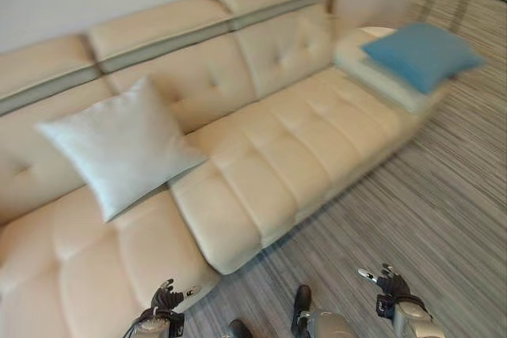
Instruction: Pick up all the scattered cushions and arrange them neatly on the sofa.
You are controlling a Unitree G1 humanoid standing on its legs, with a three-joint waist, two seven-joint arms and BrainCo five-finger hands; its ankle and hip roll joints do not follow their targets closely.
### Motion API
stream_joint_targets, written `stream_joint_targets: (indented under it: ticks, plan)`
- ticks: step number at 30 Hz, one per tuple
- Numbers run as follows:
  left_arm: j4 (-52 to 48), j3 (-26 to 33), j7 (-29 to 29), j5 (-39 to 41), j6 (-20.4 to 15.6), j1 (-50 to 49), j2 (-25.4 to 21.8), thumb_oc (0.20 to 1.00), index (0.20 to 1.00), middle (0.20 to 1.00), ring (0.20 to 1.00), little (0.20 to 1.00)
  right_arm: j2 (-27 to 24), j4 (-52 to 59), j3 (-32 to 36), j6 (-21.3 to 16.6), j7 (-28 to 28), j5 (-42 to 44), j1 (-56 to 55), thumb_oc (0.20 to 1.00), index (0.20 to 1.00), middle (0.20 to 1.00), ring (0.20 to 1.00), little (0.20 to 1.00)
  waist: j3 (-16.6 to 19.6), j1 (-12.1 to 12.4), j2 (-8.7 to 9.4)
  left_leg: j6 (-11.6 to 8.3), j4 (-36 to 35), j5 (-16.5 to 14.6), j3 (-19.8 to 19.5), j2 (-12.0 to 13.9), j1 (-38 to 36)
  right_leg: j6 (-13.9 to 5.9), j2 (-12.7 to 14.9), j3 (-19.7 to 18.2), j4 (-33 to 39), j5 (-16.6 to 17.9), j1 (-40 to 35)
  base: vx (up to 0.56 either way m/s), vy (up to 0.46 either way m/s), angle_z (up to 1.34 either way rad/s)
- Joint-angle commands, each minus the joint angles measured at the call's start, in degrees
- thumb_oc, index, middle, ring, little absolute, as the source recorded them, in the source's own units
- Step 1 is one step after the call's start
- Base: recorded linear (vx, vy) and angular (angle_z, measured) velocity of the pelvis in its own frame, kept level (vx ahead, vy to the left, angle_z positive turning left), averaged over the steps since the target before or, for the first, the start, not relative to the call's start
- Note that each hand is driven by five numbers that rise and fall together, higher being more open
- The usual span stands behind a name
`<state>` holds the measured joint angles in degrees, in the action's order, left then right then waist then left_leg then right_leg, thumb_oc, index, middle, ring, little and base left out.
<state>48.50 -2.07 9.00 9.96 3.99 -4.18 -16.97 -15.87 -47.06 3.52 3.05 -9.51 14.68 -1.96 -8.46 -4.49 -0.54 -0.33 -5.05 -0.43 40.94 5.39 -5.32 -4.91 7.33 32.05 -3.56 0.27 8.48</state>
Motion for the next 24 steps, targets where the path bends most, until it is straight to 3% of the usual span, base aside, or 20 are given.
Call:
stream_joint_targets:
  ticks: [1, 4, 5, 6, 7, 8, 10, 11, 12, 13, 14, 15, 17, 19, 21, 24]
  plan:
    - [-1.7, -0.8, 0.0, -2.5, -1.0, 2.9, -0.5, 1.0, 1.0, 1.0, 1.0, 1.0, -2.7, 0.4, 1.0, -0.8, -1.3, 0.8, -0.1, 1.0, 1.0, 1.0, 1.0, 1.0, -0.5, -1.5, -0.95, -1.04, 0.0, -5.4, -5.0, -3.3, -3.8, -4.51, 1.9, 2.1, 2.4, 3.1, -0.9, 0.11, -0.15, -1.34]
    - [-1.2, -1.7, 0.1, -2.8, -1.2, 4.3, 0.0, 1.0, 1.0, 1.0, 1.0, 1.0, -2.6, -0.5, 1.3, -1.0, -1.1, 2.3, -0.4, 1.0, 1.0, 1.0, 1.0, 1.0, 0.5, -2.4, -0.98, -2.13, 3.2, -6.6, -3.8, -2.2, -5.2, -3.43, 0.9, 0.9, 3.1, 1.4, -2.4, 0.4, -0.429, -0.74]
    - [-2.1, -1.9, -0.1, -1.6, -1.4, 4.5, 0.3, 1.0, 1.0, 1.0, 1.0, 1.0, -2.9, -0.4, 1.2, -1.0, -1.0, 3.1, -0.6, 1.0, 1.0, 1.0, 1.0, 1.0, 0.6, -2.8, -1.32, -4.31, 10.7, -4.4, -2.8, 1.1, -4.8, -1.93, 0.0, 0.2, 2.6, -1.1, -3.7, 0.22, -0.275, -0.25]
    - [-2.1, -1.9, -0.1, -1.5, -1.4, 4.5, 0.3, 1.0, 1.0, 1.0, 1.0, 1.0, -2.9, -0.4, 1.2, -1.0, -1.0, 3.1, -0.6, 1.0, 1.0, 1.0, 1.0, 1.0, 0.6, -2.7, -1.31, -4.48, 11.2, -4.6, -2.7, 1.4, -4.6, -1.76, -0.2, 0.1, 2.7, -1.1, -3.7, 0.36, -0.426, -0.41]
    - [-2.3, -1.8, 0.0, -0.6, -1.5, 4.4, 0.5, 1.0, 1.0, 1.0, 1.0, 1.0, -3.2, -0.3, 1.0, -1.1, -1.1, 3.4, -0.5, 1.0, 1.0, 1.0, 1.0, 1.0, 0.5, -2.4, -1.33, -5.91, 16.6, -2.0, -2.5, 3.9, -3.9, -0.62, -1.3, -0.4, 3.0, -2.7, -4.8, 0.27, -0.326, -0.77]
    - [-2.8, -2.4, 0.1, 0.0, -1.6, 4.5, 0.5, 1.0, 1.0, 1.0, 1.0, 1.0, -3.6, 0.1, 0.1, -1.1, -1.2, 3.2, -0.3, 1.0, 1.0, 1.0, 1.0, 1.0, 0.1, -1.9, -1.44, -6.84, 21.0, 1.0, -3.7, 5.5, -2.9, 0.33, -2.3, -1.4, 3.2, -3.8, -6.0, 0.35, -0.405, -0.91]
    - [-4.2, -2.5, 0.2, 1.2, -1.8, 4.0, 0.8, 1.0, 1.0, 1.0, 1.0, 1.0, -4.3, 0.6, -0.7, -0.8, -0.9, 2.8, 0.0, 1.0, 1.0, 1.0, 1.0, 1.0, -0.6, -0.5, -1.63, -7.83, 28.3, 3.4, -7.9, 6.8, -0.6, 1.96, -4.0, -3.6, 4.2, -5.1, -7.8, 0.31, -0.301, -0.79]
    - [-4.2, -2.5, 0.5, 1.8, -1.9, 3.7, 1.0, 1.0, 1.0, 1.0, 1.0, 1.0, -4.8, 0.4, -1.3, -0.6, -0.9, 2.4, 0.1, 1.0, 1.0, 1.0, 1.0, 1.0, -0.9, 0.1, -1.68, -7.19, 30.4, 4.0, -12.2, 6.2, 0.6, 2.74, -4.7, -5.4, 4.7, -5.8, -8.4, 0.28, -0.198, -1.16]
    - [-4.8, -2.6, 0.7, 2.7, -2.1, 3.3, 1.2, 1.0, 1.0, 1.0, 1.0, 1.0, -5.4, 1.1, -2.0, -0.4, -0.8, 1.8, 0.7, 1.0, 1.0, 1.0, 1.0, 1.0, -1.3, 0.9, -1.59, -5.89, 31.7, 2.3, -17.8, 3.6, 3.2, 3.28, -5.2, -8.2, 5.6, -5.8, -8.9, 0.33, -0.17, -1.27]
    - [-5.2, -2.7, 0.9, 3.5, -2.2, 2.7, 1.6, 1.0, 1.0, 1.0, 1.0, 1.0, -5.5, 1.4, -2.4, -0.4, -0.4, 2.0, 1.0, 1.0, 1.0, 1.0, 1.0, 1.0, -1.9, 2.1, -0.93, -3.36, 30.9, -1.1, -24.9, -0.5, 7.8, 3.2, -5.6, -12.1, 6.8, -5.3, -9.8, 0.31, -0.127, -1.34]
    - [-5.1, -2.8, 0.9, 3.6, -2.2, 2.5, 1.5, 1.0, 1.0, 1.0, 1.0, 1.0, -5.5, 1.2, -2.6, -0.4, -0.3, 2.0, 0.9, 1.0, 1.0, 1.0, 1.0, 1.0, -2.0, 2.5, -0.45, -2.32, 30.5, -2.4, -27.5, -1.6, 9.7, 3.04, -5.6, -13.6, 6.8, -5.4, -10.2, 0.24, -0.097, -0.85]
    - [-5.1, -2.9, 0.9, 3.6, -2.2, 2.5, 1.5, 1.0, 1.0, 1.0, 1.0, 1.0, -5.5, 1.2, -2.6, -0.4, -0.3, 2.0, 0.9, 1.0, 1.0, 1.0, 1.0, 1.0, -2.0, 2.5, -0.44, -2.28, 30.5, -2.5, -27.5, -1.7, 9.8, 3.02, -5.6, -13.6, 6.8, -5.4, -10.1, 0.16, -0.058, -0.75]
    - [-5.7, -3.0, 0.9, 3.3, -2.0, 1.7, 1.2, 1.0, 1.0, 1.0, 1.0, 1.0, -5.6, 1.0, -2.7, -0.4, -0.3, 1.9, 0.8, 1.0, 1.0, 1.0, 1.0, 1.0, -2.3, 3.7, 0.52, -0.72, 26.8, -5.0, -33.4, -5.0, 13.7, 2.79, -5.3, -15.9, 6.3, -6.1, -11.3, 0.25, -0.062, -0.74]
    - [-5.4, -3.0, 0.8, 3.0, -1.7, 1.0, 1.1, 1.0, 1.0, 1.0, 1.0, 1.0, -5.7, 0.7, -3.1, -0.4, -0.2, 1.7, 1.0, 1.0, 1.0, 1.0, 1.0, 1.0, -2.0, 4.4, 0.92, -0.39, 18.1, -2.8, -38.8, -7.9, 16.2, 3.16, -5.4, -17.2, 6.2, -6.5, -11.8, 0.33, -0.061, -0.6]
    - [-4.3, -3.5, 0.7, 2.6, -1.4, 0.8, 1.3, 1.0, 1.0, 1.0, 1.0, 1.0, -6.0, 1.0, -3.6, -0.5, -0.2, 1.5, 0.8, 1.0, 1.0, 1.0, 1.0, 1.0, -1.6, 4.8, 0.38, -1.57, 8.6, 2.7, -43.4, -8.6, 16.7, 3.59, -6.6, -18.5, 6.0, -7.4, -12.8, 0.38, -0.064, -0.5]
    - [-2.9, -4.7, 0.5, 1.1, -0.8, 0.9, 1.3, 1.0, 1.0, 1.0, 1.0, 1.0, -6.3, 1.2, -4.5, -0.7, -0.4, 0.9, 1.5, 1.0, 1.0, 1.0, 1.0, 1.0, -1.5, 4.7, -1.08, -3.86, 0.0, 5.9, -44.5, -9.9, 21.2, 3.72, -8.8, -20.6, 5.4, -9.3, -15.4, 0.46, -0.028, -0.25]
